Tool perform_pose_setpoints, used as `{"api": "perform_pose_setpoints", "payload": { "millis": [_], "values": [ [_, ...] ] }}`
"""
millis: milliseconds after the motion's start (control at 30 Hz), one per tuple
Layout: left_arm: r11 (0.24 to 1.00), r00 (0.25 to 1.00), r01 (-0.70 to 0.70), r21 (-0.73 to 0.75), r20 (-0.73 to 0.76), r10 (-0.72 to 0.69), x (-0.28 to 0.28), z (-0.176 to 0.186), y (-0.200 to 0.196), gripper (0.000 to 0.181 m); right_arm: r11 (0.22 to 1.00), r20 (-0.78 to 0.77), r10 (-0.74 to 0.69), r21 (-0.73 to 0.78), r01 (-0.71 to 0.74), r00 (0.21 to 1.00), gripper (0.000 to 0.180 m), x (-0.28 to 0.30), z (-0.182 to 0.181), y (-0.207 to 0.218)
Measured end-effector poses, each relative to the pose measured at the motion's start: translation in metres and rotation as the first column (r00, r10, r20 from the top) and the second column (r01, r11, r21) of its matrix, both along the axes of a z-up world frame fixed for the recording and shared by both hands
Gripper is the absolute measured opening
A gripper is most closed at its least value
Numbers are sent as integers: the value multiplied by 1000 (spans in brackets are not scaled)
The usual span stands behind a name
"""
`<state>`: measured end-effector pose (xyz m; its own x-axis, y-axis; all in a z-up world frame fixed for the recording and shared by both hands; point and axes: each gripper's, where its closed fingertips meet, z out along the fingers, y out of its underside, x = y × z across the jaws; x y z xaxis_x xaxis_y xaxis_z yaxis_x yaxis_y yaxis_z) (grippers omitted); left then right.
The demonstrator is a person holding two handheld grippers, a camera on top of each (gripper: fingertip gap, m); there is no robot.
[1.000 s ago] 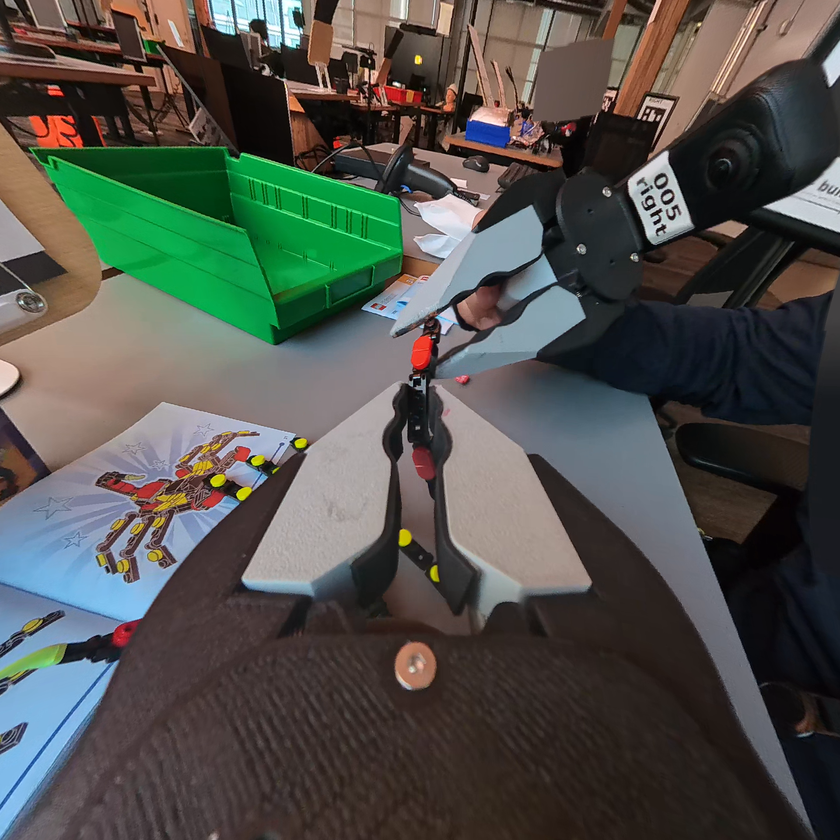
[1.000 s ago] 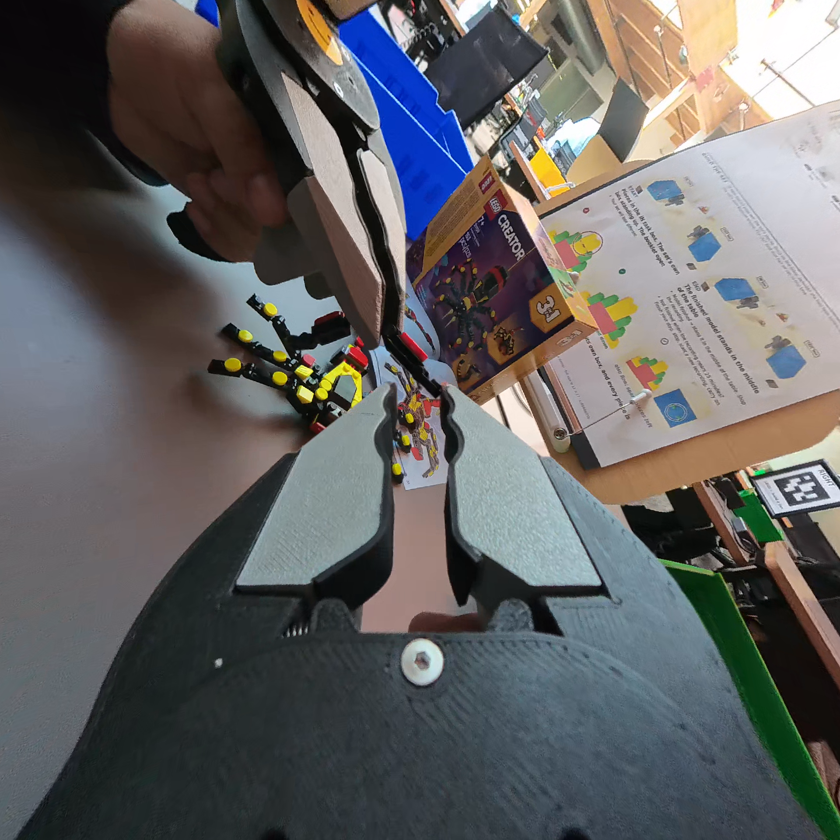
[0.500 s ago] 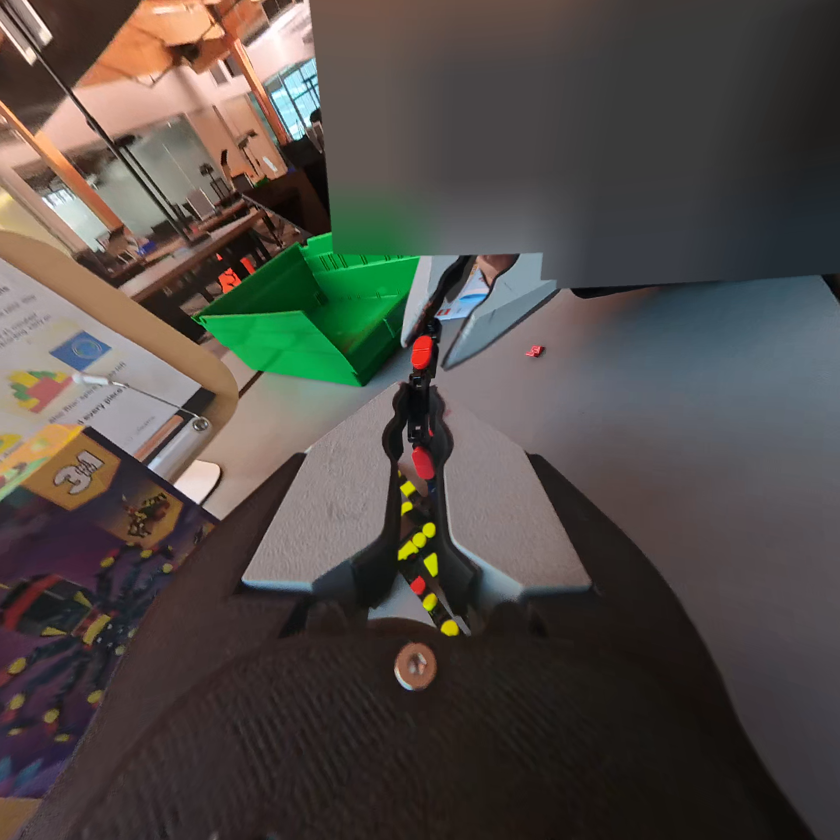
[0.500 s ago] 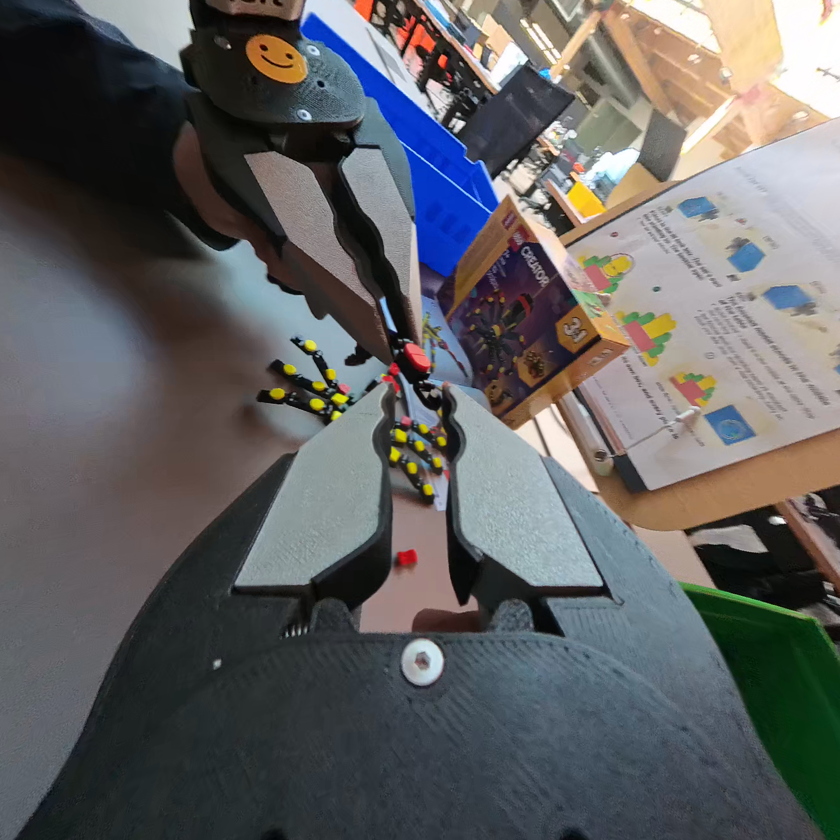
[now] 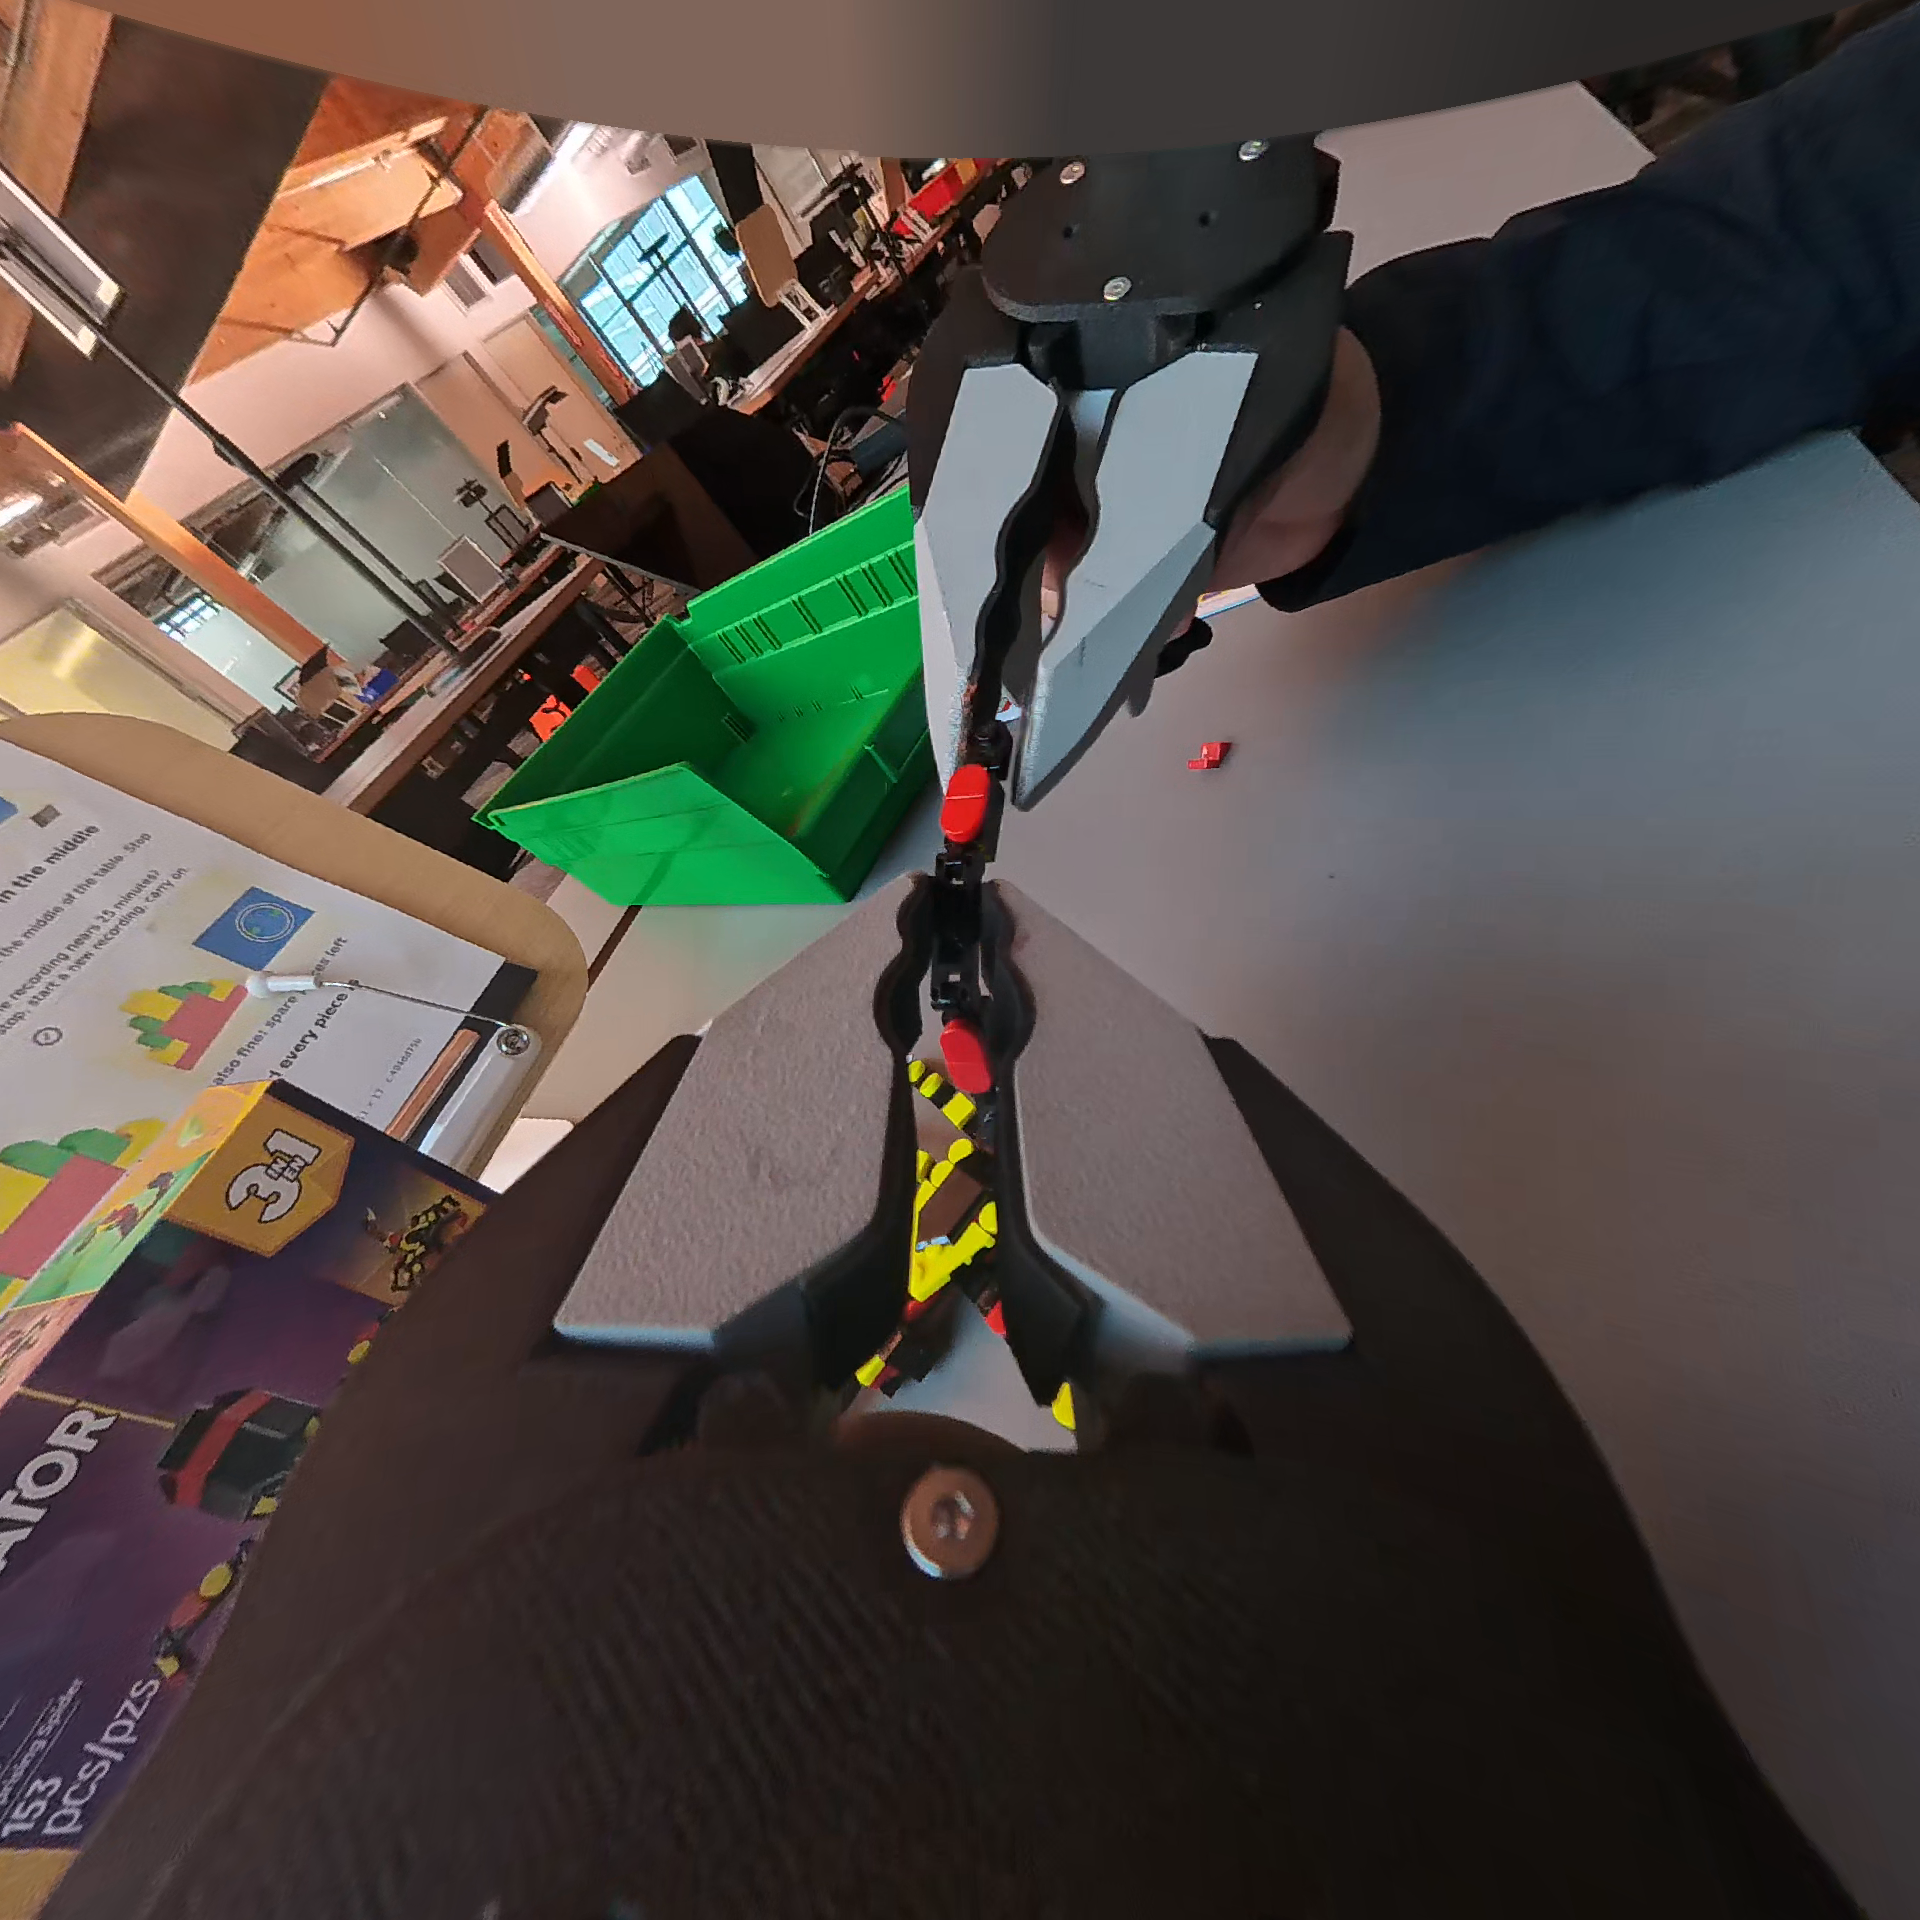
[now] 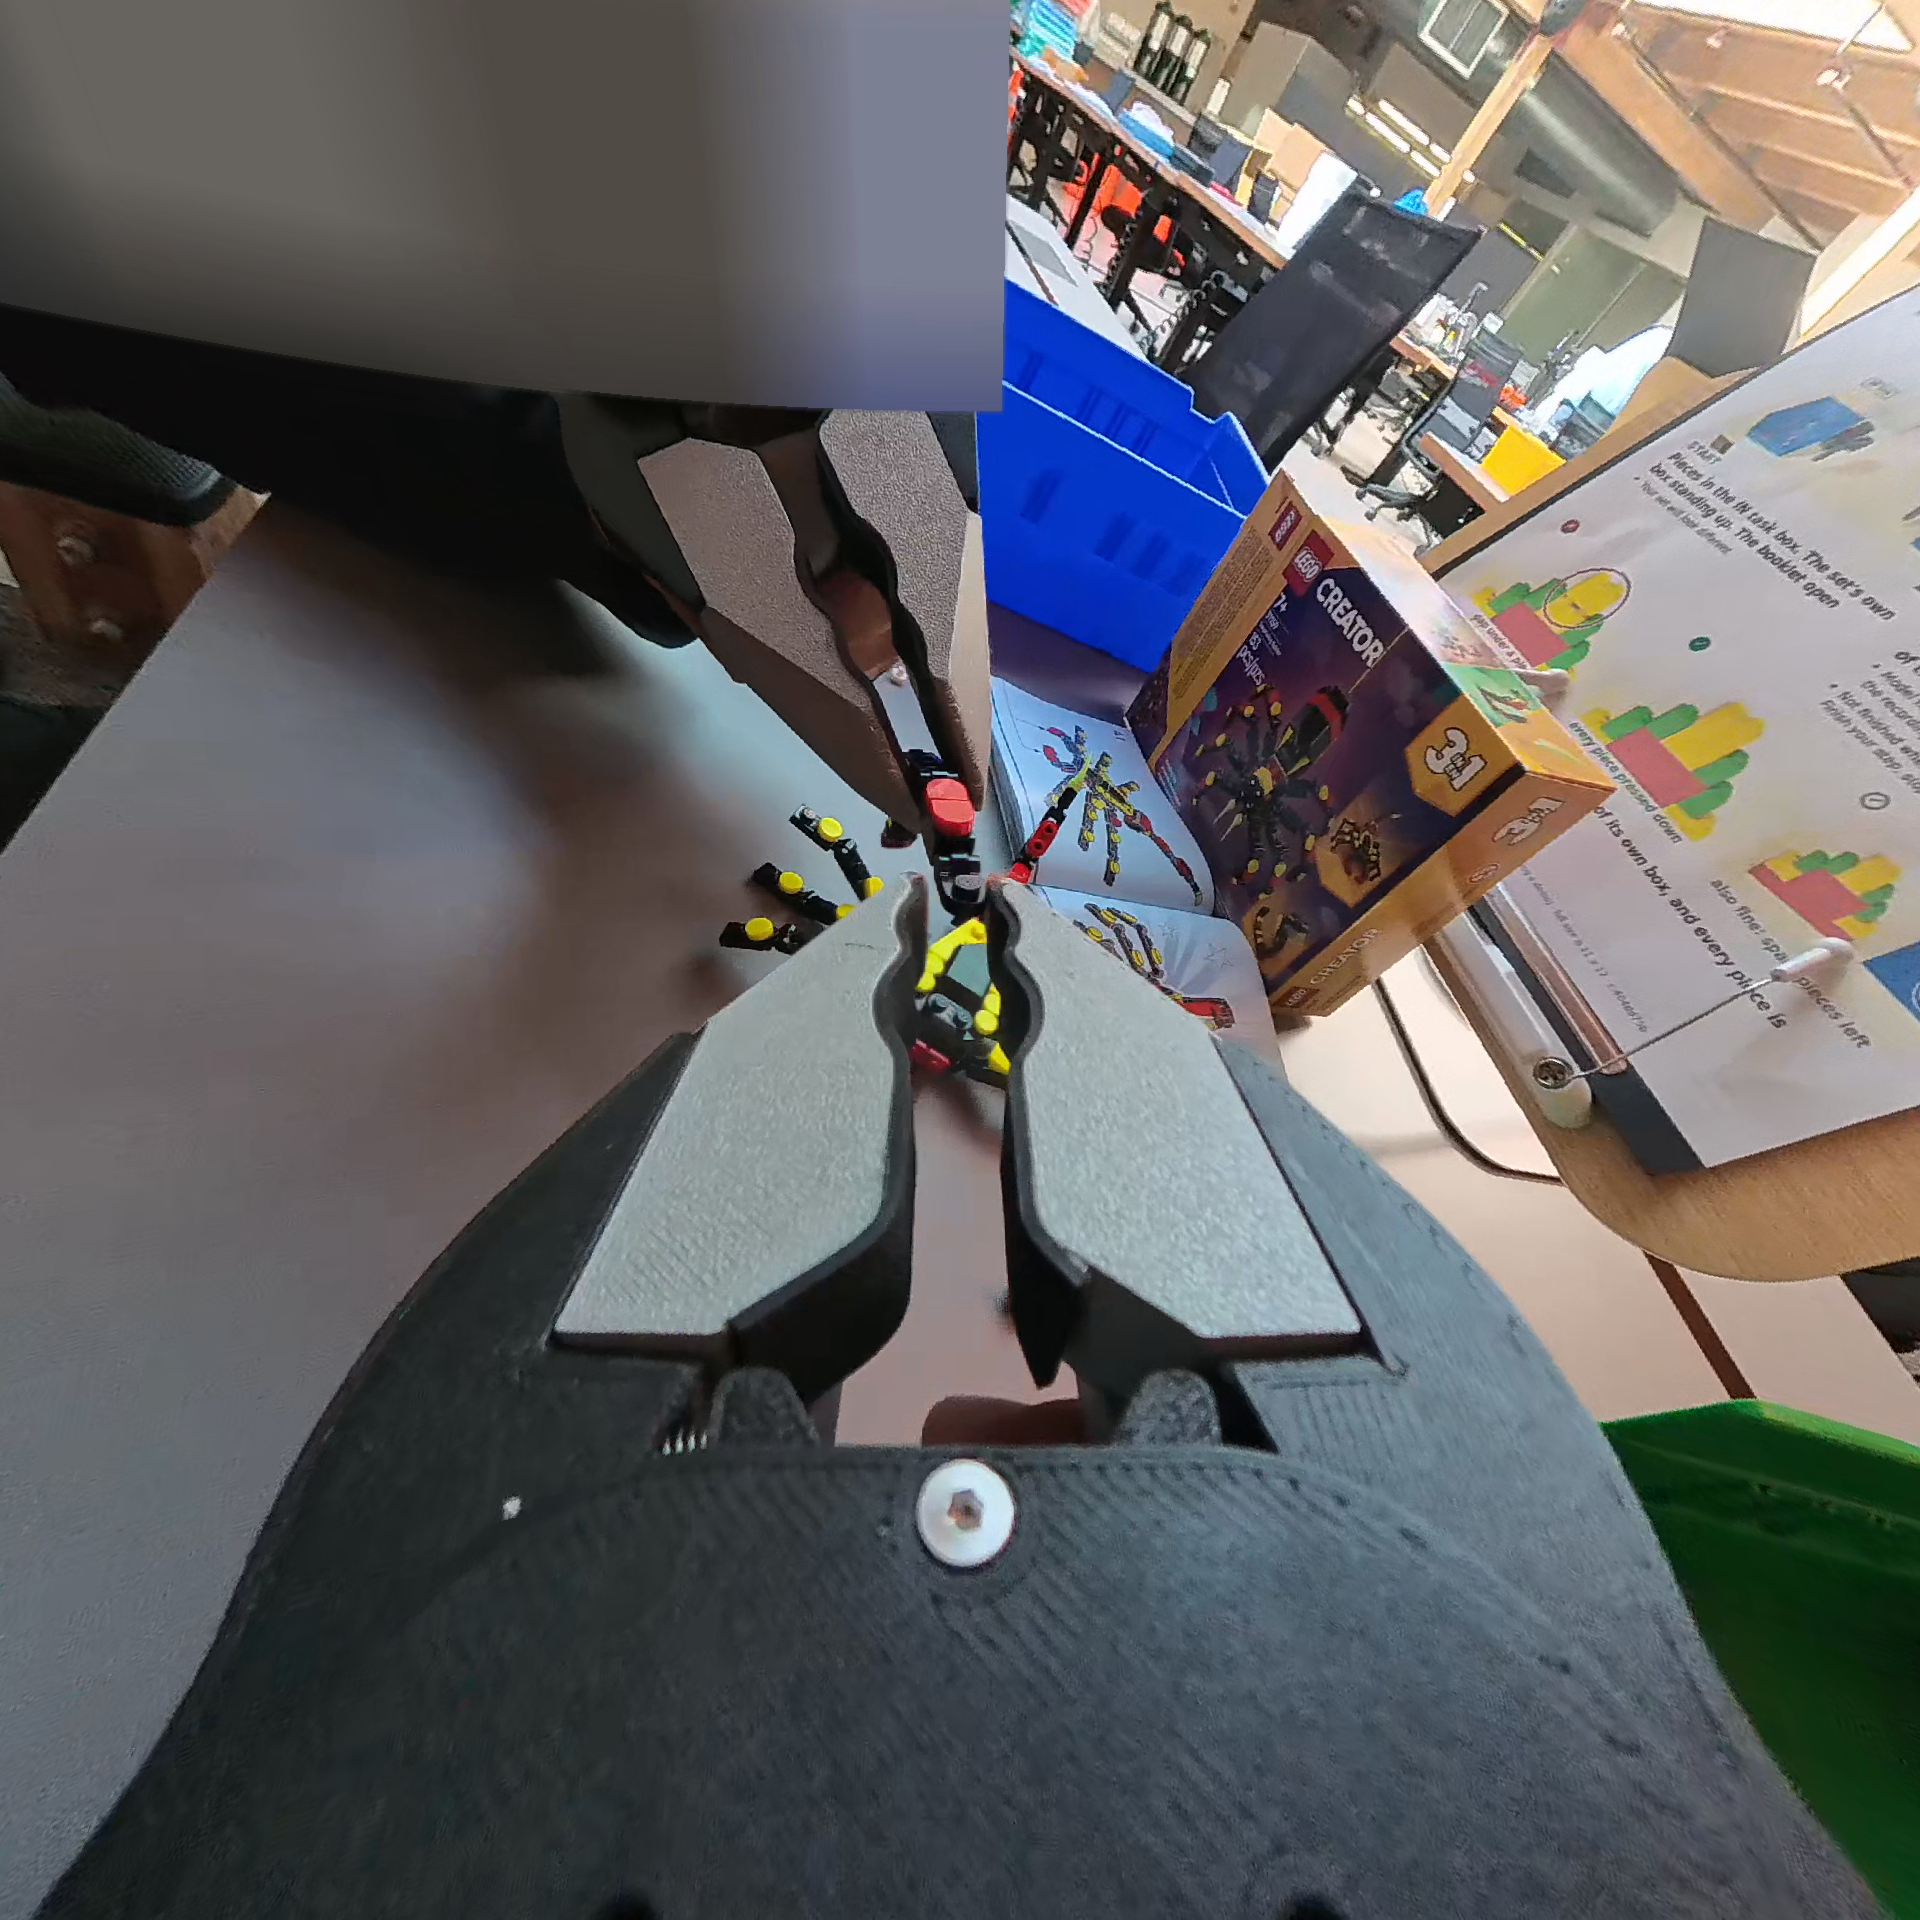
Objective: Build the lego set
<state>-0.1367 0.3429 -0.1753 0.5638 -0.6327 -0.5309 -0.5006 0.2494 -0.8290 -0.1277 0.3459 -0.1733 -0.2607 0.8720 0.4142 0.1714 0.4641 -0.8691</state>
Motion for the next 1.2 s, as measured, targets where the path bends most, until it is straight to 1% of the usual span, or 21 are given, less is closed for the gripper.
{"api": "perform_pose_setpoints", "payload": {
  "millis": [100,200,400,500,567,600,633,767,900,1000,1100,1200],
  "values": [
    [1000,1000,0,0,-7,0,0,-1,0,5,999,10,22,-28,-22,1000,11,1,-1,-3],
    [1000,1000,10,-2,-16,-10,1,-2,-2,5,999,7,29,-41,-28,1000,5,1,-1,-3],
    [997,1000,16,-73,-1,-16,3,-10,-2,5,998,24,56,-30,-55,998,4,2,-4,-8],
    [993,999,39,-115,29,-36,8,-12,-4,19,997,40,71,-26,-70,997,4,1,-8,-12],
    [990,998,56,-131,36,-51,12,-13,-6,21,997,50,80,-22,-79,996,3,0,-11,-15],
    [989,998,62,-137,37,-57,13,-14,-7,18,997,53,82,-21,-81,995,3,0,-11,-15],
    [987,997,70,-142,37,-65,14,-15,-8,8,996,57,88,-25,-87,994,4,0,-12,-16],
    [981,995,88,-174,60,-79,16,-15,-9,6,995,51,96,-44,-94,994,4,1,-10,-17],
    [992,999,42,-115,19,-40,13,-11,-5,4,991,63,85,-108,-77,994,5,1,-9,-11],
    [998,1000,-2,-67,-4,1,8,-5,-2,4,979,86,80,-196,-61,993,4,1,-11,-5],
    [998,996,-64,-27,-63,62,2,-6,3,4,946,119,100,-319,-57,988,8,-1,-13,-4],
    [995,990,-100,-20,-106,97,1,-12,7,5,905,116,91,-423,-34,989,6,-5,-11,0]
  ]
}}
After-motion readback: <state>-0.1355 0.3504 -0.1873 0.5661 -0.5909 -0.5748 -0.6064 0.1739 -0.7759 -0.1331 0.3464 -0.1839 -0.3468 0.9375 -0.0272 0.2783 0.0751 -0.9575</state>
